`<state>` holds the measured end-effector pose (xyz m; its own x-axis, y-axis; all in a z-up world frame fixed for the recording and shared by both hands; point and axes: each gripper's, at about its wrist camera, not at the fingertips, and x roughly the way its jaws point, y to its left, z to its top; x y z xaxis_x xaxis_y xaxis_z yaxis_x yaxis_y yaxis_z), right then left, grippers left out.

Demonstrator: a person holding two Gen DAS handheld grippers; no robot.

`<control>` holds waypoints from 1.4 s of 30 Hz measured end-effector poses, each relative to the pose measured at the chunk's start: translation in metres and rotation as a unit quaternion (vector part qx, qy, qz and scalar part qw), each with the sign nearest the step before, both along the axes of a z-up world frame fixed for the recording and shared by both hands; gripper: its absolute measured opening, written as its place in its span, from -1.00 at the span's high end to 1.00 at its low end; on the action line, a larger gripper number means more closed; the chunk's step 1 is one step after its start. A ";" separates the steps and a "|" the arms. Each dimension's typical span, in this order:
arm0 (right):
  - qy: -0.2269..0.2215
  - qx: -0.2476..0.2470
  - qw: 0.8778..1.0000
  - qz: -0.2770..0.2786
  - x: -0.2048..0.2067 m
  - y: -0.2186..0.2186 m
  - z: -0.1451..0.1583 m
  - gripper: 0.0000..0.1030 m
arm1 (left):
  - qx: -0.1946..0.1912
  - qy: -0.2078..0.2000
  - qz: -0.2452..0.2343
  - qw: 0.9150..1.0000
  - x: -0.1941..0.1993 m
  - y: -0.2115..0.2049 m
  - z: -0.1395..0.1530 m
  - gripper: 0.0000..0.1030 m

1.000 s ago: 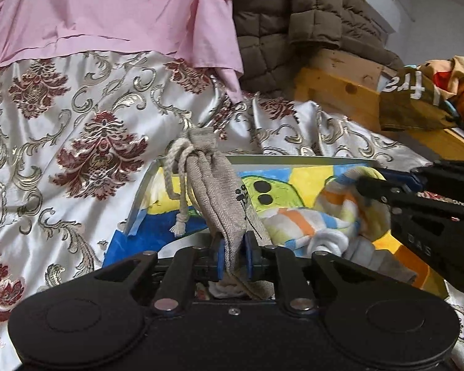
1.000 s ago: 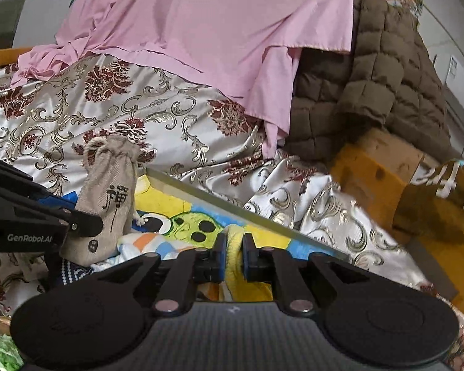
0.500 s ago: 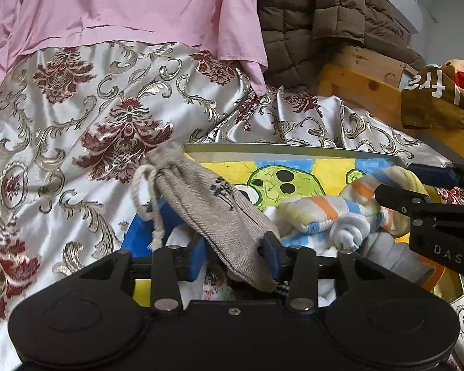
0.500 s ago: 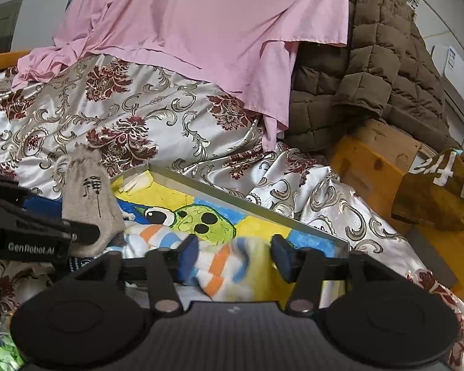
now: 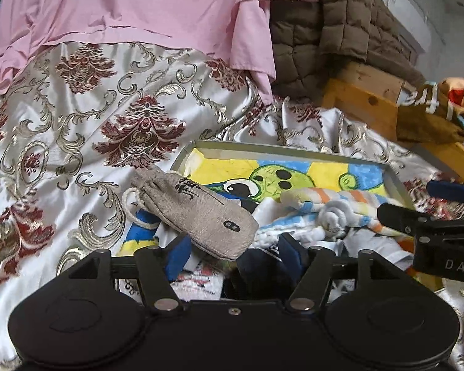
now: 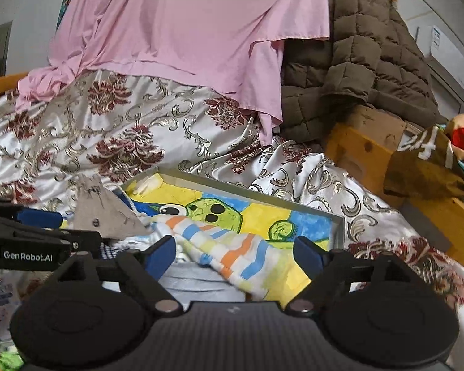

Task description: Organize soft objects

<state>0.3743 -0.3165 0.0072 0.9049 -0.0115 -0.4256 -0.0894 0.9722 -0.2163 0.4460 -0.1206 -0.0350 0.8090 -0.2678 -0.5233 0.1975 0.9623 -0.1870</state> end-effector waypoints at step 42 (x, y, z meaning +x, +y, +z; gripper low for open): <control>-0.056 0.074 0.996 -0.014 -0.212 0.044 0.042 -0.99 | -0.034 -0.101 0.037 0.994 -0.223 0.057 0.068 -0.93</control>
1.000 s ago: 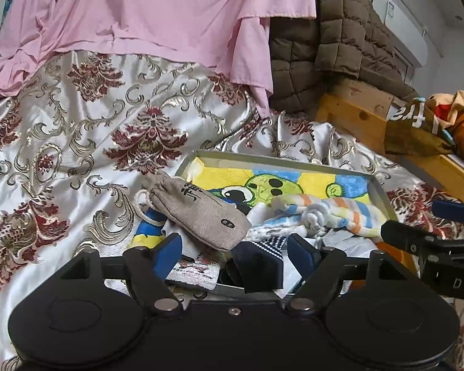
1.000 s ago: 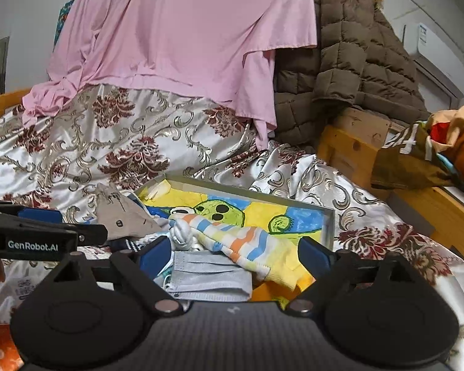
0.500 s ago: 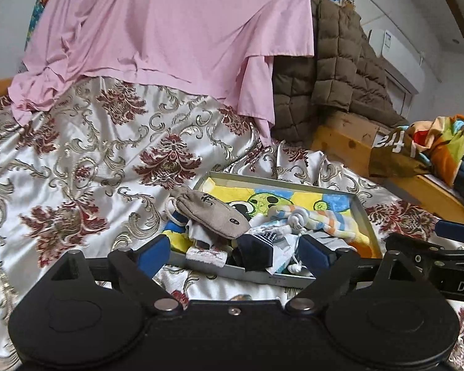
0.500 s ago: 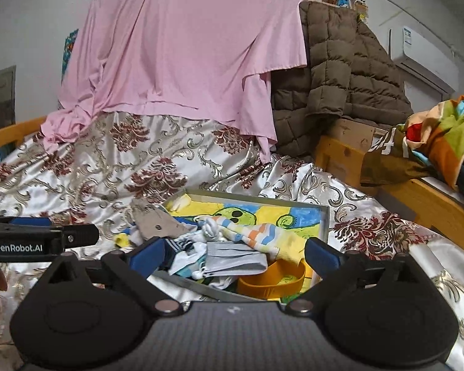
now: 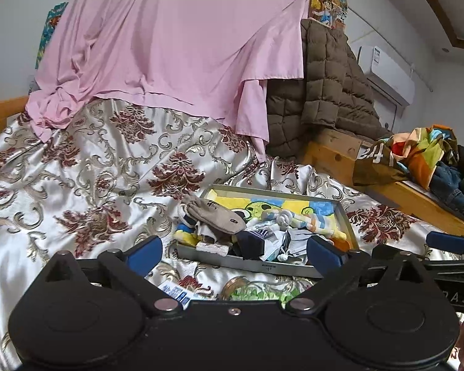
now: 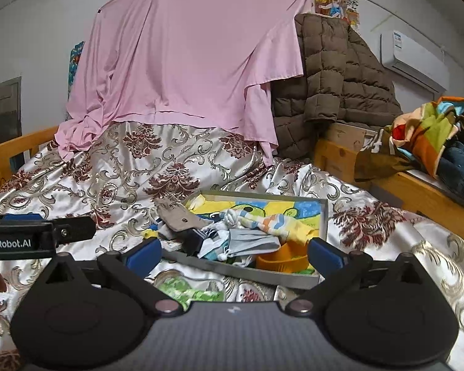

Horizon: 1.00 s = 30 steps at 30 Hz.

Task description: Organize soft objects

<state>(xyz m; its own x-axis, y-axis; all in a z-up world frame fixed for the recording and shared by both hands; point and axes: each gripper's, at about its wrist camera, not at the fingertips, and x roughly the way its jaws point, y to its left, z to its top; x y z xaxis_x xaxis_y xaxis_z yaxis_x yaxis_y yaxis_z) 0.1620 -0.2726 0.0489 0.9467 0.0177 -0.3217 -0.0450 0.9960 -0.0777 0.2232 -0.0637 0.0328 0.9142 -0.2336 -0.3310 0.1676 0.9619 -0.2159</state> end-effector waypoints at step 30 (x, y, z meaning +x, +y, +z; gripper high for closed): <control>-0.002 0.030 0.998 -0.047 -0.076 0.051 -0.023 -0.99 | -0.004 0.007 0.043 0.999 -0.087 0.058 -0.035 -0.97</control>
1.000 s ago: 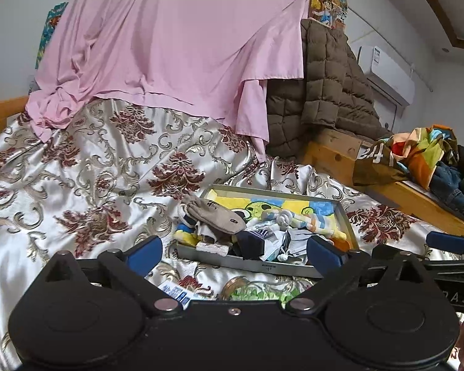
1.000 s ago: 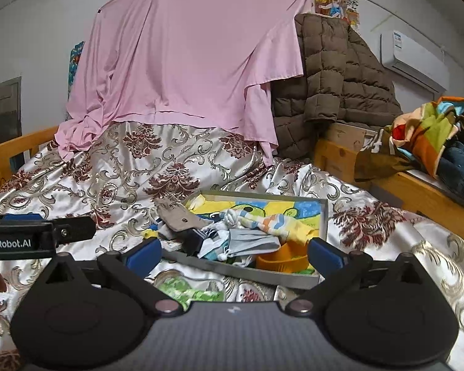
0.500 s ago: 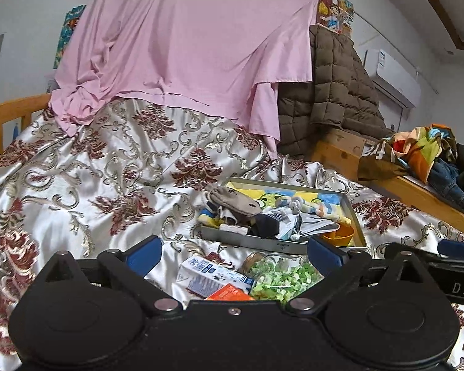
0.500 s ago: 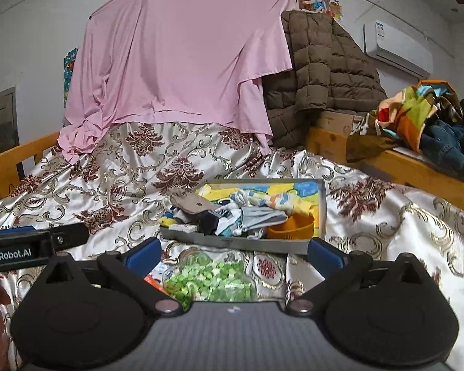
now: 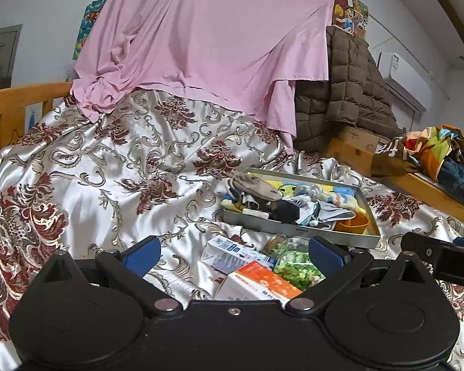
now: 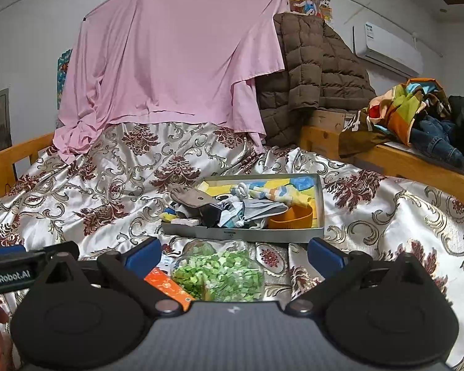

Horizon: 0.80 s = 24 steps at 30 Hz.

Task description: Organize soft objects

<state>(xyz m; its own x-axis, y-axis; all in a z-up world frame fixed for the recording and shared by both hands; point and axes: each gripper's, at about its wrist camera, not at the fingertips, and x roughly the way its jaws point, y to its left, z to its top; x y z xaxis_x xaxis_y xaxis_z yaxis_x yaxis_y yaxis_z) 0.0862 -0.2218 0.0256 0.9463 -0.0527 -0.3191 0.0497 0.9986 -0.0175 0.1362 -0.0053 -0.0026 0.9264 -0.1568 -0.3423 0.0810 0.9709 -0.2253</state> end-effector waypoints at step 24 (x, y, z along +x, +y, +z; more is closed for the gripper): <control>0.008 0.034 0.998 -0.052 -0.013 -0.003 -0.054 -0.99 | 0.044 0.020 0.045 0.998 -0.009 0.017 -0.029 -0.98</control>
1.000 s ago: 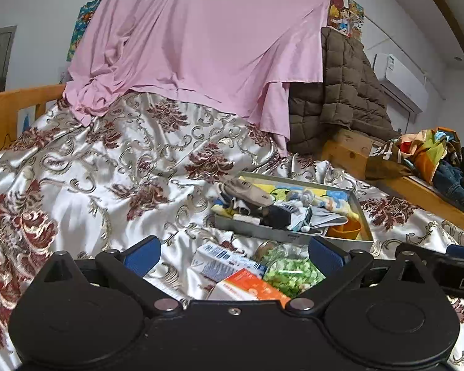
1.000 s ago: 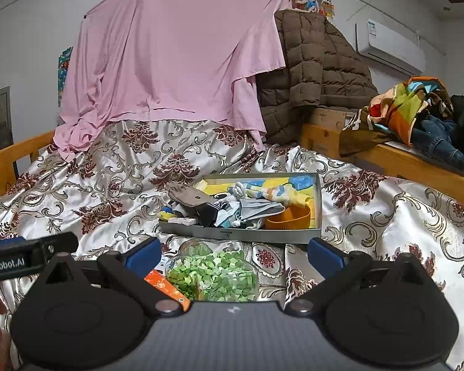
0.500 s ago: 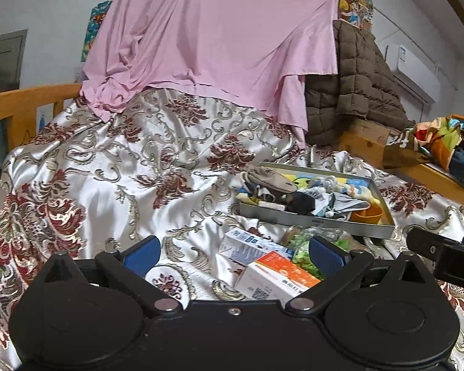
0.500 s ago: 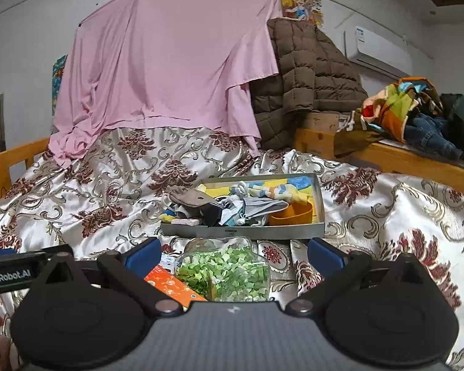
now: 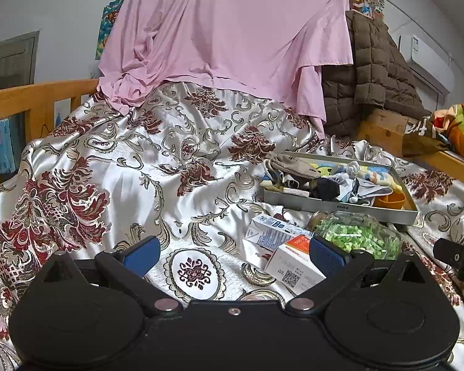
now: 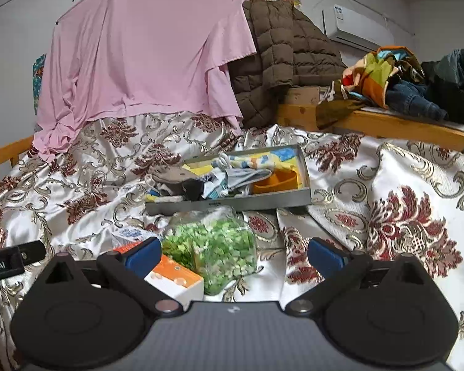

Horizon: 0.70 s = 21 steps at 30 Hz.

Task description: Organize soft objects

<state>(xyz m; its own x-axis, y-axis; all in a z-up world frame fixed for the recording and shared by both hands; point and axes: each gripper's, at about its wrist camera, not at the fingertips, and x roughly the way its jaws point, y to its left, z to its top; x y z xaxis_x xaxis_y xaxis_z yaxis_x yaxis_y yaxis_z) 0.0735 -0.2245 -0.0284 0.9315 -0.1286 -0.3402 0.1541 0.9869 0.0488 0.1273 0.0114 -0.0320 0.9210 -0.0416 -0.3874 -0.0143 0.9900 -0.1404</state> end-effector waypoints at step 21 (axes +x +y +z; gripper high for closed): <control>0.043 0.004 0.999 0.014 0.004 0.009 -0.021 -0.99 | 0.020 0.002 0.012 1.000 -0.006 -0.002 -0.018 -0.98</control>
